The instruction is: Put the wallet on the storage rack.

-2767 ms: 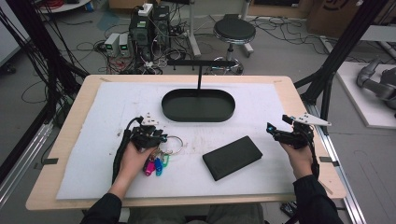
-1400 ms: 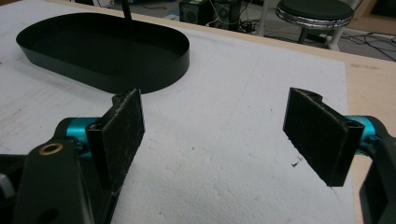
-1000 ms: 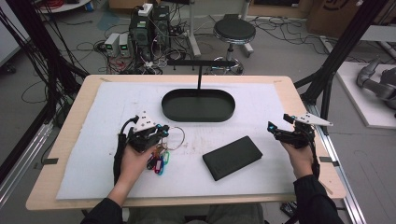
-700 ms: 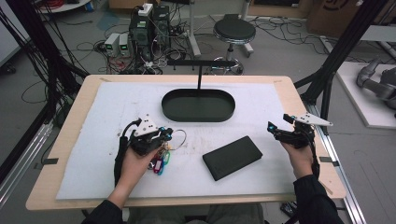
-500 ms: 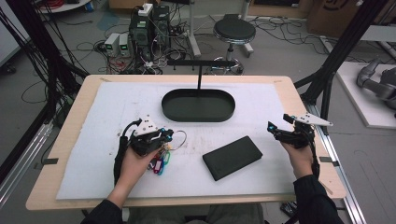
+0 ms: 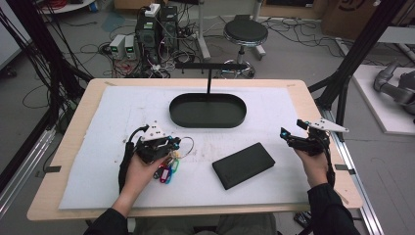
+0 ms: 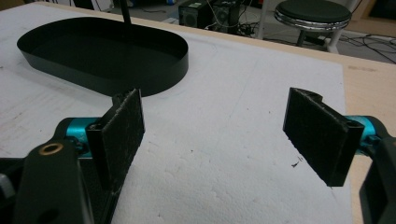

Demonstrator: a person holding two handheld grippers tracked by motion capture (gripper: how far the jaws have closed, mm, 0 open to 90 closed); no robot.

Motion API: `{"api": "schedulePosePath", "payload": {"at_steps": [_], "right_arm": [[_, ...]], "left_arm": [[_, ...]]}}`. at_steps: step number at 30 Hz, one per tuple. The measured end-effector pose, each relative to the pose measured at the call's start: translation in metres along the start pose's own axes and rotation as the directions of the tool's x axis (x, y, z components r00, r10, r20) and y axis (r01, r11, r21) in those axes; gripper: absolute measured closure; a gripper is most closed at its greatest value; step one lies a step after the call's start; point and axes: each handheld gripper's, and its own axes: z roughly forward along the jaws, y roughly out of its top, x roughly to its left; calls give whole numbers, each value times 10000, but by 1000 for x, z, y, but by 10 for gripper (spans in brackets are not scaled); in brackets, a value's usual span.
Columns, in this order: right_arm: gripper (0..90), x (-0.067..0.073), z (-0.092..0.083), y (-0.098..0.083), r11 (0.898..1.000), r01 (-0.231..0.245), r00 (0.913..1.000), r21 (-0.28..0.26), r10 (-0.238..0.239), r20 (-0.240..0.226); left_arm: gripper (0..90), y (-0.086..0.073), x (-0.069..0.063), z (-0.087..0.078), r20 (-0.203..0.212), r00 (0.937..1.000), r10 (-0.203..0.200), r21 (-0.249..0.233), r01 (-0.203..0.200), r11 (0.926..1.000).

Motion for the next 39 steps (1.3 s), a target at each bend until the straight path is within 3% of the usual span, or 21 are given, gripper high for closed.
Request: {"api": "schedulePosePath", "payload": {"at_steps": [7, 11, 24, 29, 39], "right_arm": [[208, 0, 0, 0, 10000, -20, 10000, 14, 20, -13], [208, -1, -1, 0, 10000, -45, 10000, -41, 45, -4], [208, -1, -1, 0, 9999, -115, 9999, -49, 115, 28], [208, -1, 0, 0, 10000, -90, 10000, -43, 90, 15], [208, -1, 0, 1, 9999, -95, 10000, -71, 95, 18]], "left_arm": [[861, 1, 0, -1, 171, 9998, -50, 51, 49, 10000], [865, 4, -1, -3, 55, 10000, 37, -7, -37, 10000], [864, 43, 6, -26, -383, 9986, 357, -1136, -399, 9927], [864, 56, 9, -32, -603, 9967, 538, -1322, -614, 9893], [864, 78, 21, -37, -979, 9939, 504, -1836, -678, 9807]]}}
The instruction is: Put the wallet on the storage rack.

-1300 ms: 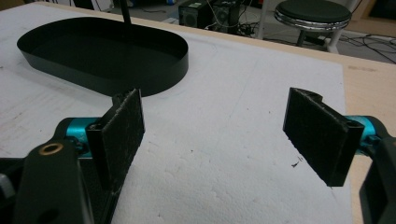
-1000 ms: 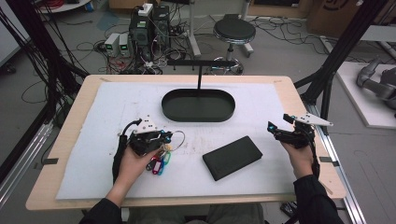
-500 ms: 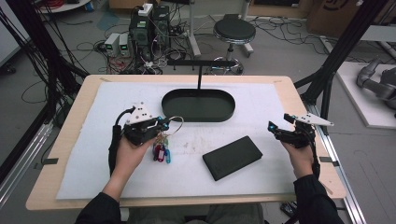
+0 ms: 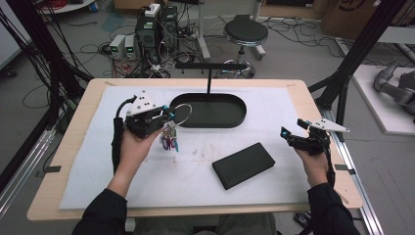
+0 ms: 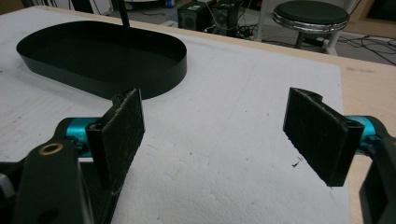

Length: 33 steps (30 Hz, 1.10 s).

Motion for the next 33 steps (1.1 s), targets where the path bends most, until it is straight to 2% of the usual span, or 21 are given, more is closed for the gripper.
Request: {"api": "schedulePosePath", "payload": {"at_steps": [7, 14, 20, 31, 33], "right_arm": [[208, 0, 0, 0, 10000, 5, 10000, -16, -5, 3], [208, 0, 0, 0, 10000, -11, 10000, -27, 11, 10], [208, -1, 1, 0, 10000, 15, 10000, -73, -15, 18], [208, -1, 1, 0, 10000, -27, 10000, -87, 27, 14], [208, -1, 1, 0, 10000, -25, 10000, -94, 25, 22]], "left_arm": [[865, 11, 8, 5, -270, 9996, 122, -197, -127, 9997], [864, 19, 20, 14, -371, 9993, -98, -432, 81, 9990], [864, 28, 28, 26, -504, 9986, -142, -643, 109, 9979], [864, 35, 41, 42, -626, 9974, -346, -618, 307, 9976], [864, 35, 44, 44, -682, 9968, -427, -761, 375, 9964]]}}
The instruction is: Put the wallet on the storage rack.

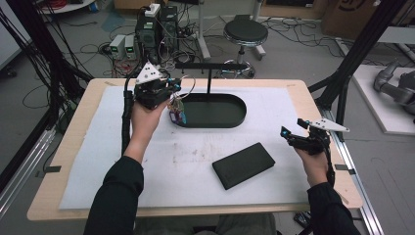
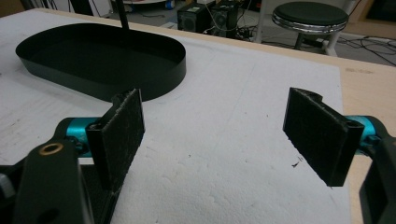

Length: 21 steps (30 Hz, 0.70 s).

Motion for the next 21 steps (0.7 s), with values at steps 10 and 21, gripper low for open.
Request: {"api": "schedulePosePath", "payload": {"at_steps": [10, 21], "right_arm": [[208, 0, 0, 0, 10000, -38, 10000, -13, 38, 2], [208, 0, 1, 0, 10000, -32, 10000, -14, 32, -6]], "left_arm": [[864, -6, 15, 12, -252, 9972, -710, -94, 707, 9974], [864, -10, 23, 24, -482, 9948, -896, 15, 897, 9960]]}}
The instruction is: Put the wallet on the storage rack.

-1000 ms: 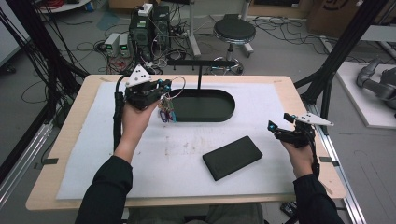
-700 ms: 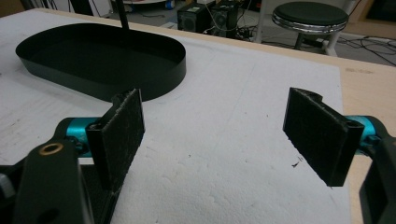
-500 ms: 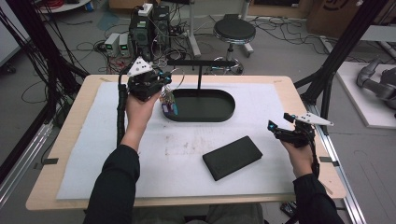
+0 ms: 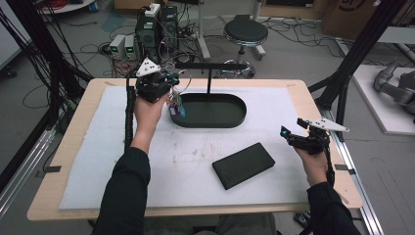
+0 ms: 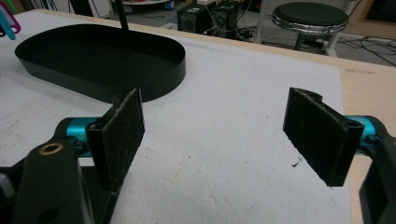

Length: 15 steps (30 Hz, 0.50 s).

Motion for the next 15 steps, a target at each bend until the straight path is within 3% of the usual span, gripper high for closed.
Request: {"api": "schedulePosePath", "payload": {"at_steps": [15], "right_arm": [[208, 0, 0, 0, 10000, 46, 10000, -46, -46, -21]], "left_arm": [[864, -6, 13, 15, -390, 9975, -587, 213, 596, 9980]]}}
